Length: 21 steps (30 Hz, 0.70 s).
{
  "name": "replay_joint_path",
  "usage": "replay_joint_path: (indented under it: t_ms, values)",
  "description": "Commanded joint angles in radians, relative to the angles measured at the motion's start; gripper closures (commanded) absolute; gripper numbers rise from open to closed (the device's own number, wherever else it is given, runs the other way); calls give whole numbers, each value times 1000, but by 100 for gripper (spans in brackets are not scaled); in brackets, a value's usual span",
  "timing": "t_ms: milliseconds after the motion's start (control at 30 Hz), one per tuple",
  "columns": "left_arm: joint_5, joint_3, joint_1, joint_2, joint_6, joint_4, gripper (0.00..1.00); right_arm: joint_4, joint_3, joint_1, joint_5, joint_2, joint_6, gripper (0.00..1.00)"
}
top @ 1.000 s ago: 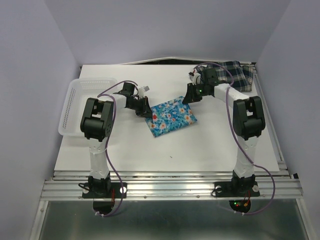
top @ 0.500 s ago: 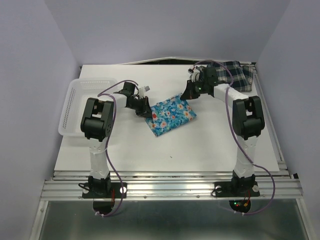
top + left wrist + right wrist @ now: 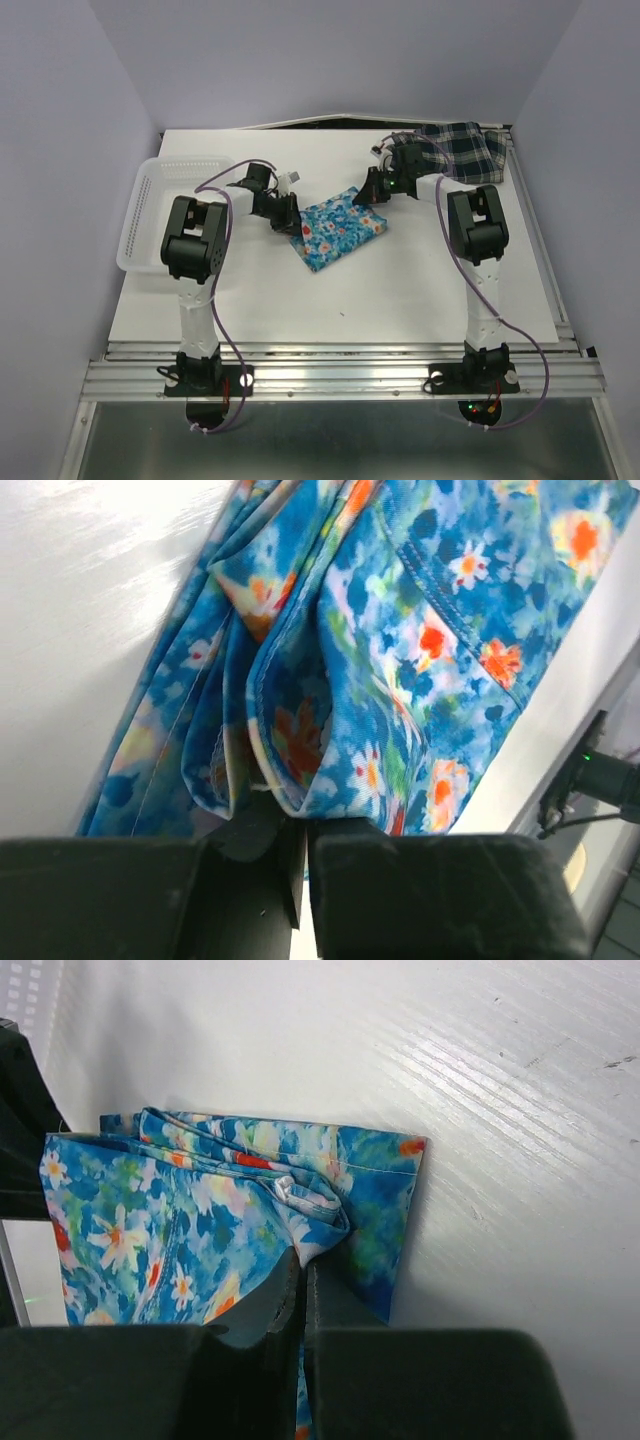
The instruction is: Fold and stack the skirts
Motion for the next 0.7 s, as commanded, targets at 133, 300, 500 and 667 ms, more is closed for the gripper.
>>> replay_joint_path:
  t_ms: [133,300,500,667]
  values:
    - [-358,-4,43,-253,30,-41,59,-43,16,12,99,39,-68,99]
    - [-449,-48,65,-474,90,22,45,-58,25,21,92,27,-62,99]
    - [-57,-122,11,-465,-15,187,55,-68,44,21,77,22,-27,86]
    - [39,-249,-111,-373,-298,522,62,-69,62,21,51,-28,33,57]
